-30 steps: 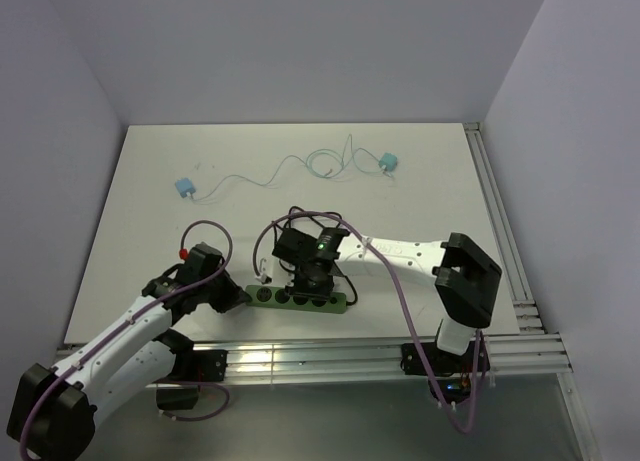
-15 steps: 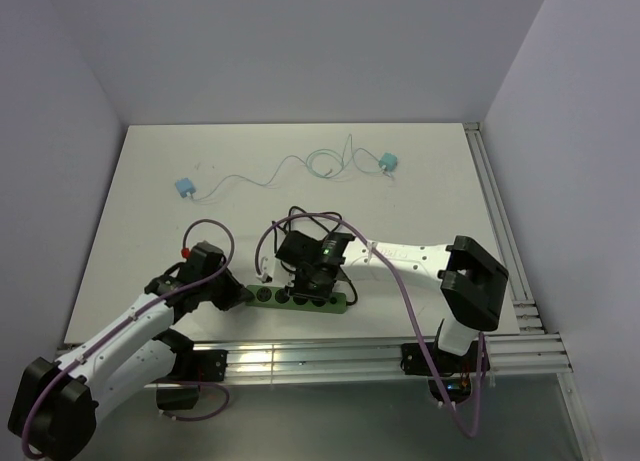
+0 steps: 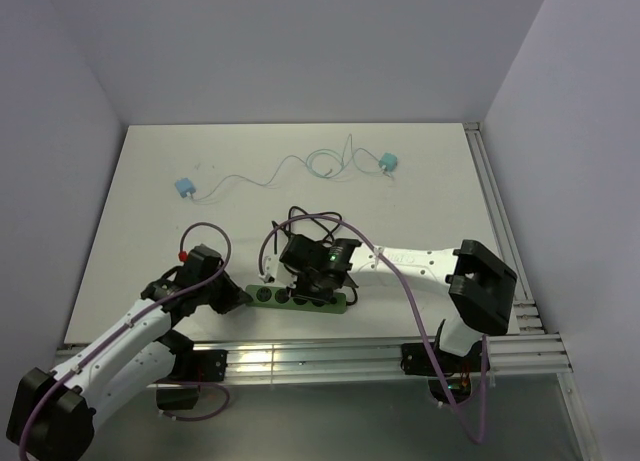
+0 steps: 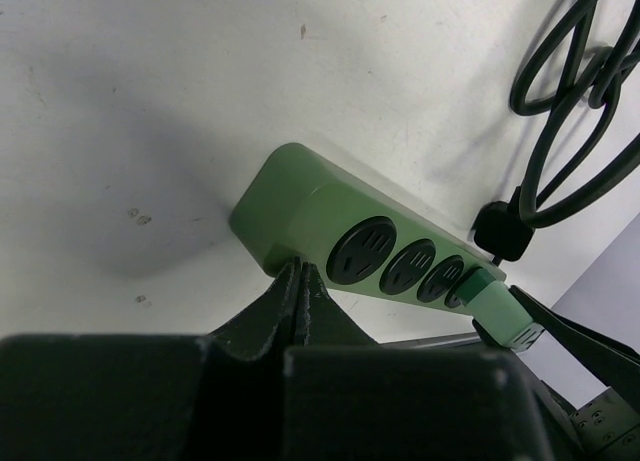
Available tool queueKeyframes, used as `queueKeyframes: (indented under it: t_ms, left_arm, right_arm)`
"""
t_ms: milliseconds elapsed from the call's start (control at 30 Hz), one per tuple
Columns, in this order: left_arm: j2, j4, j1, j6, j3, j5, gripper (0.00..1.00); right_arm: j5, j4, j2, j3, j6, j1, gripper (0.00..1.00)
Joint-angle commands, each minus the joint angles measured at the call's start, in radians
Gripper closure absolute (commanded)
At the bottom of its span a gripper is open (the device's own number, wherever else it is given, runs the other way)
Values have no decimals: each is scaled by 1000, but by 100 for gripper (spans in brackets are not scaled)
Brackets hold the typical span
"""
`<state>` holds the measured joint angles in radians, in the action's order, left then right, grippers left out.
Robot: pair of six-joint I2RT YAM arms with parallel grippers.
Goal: Insert the plug
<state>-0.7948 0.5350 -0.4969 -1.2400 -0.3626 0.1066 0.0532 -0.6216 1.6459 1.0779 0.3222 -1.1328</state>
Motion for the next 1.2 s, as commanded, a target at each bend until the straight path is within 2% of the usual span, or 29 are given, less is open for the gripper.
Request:
queueKeyframes:
  t_ms: [0,233,433,467,500,533,567,600,700,767,833,867,967,1000,1167]
  left_arm:
    - [20,17,3,-4,-6,-15,100]
    - [17,65,4,27,-68,-62,100]
    - [35,48,4,24,-52,-47,93]
    - [37,48,4,22,-52,-45,91]
    - [39,48,3,25,-55,-45,85]
    - [40,49,4,27,-56,-50,83]
    - [43,51,3,27,-59,-51,81]
    - [45,52,3,27,-64,-53,78]
    - [54,51,4,22,-68,-54,76]
    - [54,54,3,20,-73,-54,76]
    - [58,72,3,22,-82,-54,75]
    - [62,77,3,22,-88,-61,75]
    - [89,103,4,17,-95,-74,70]
    - [97,112,3,14,-96,-82,69]
    - [121,152,3,16,-127,-102,53]
  right_arm:
    - [186,-3,193,-85,-77,-45,100]
    - [275,23,173,-75,-124,-53,100]
    - [91,66,123,-111,-166,-61,99]
    - [70,81,100,-121,-176,-61,88]
    - [57,109,57,-140,-190,-61,85]
    - [48,121,40,-148,-195,-61,81]
    - [28,131,28,-148,-199,-61,72]
    - [22,134,11,-144,-193,-61,69]
    - [-12,149,5,-106,-177,-61,57]
    - [-22,137,9,-69,-169,-55,56]
    - [-36,132,9,-35,-160,-48,46]
    - [-42,132,9,-32,-155,-44,34]
    - [-52,132,-4,-22,-137,-30,32]
    - [-52,141,-29,-26,-124,-22,3]
    - [-64,126,-127,17,-117,7,1]
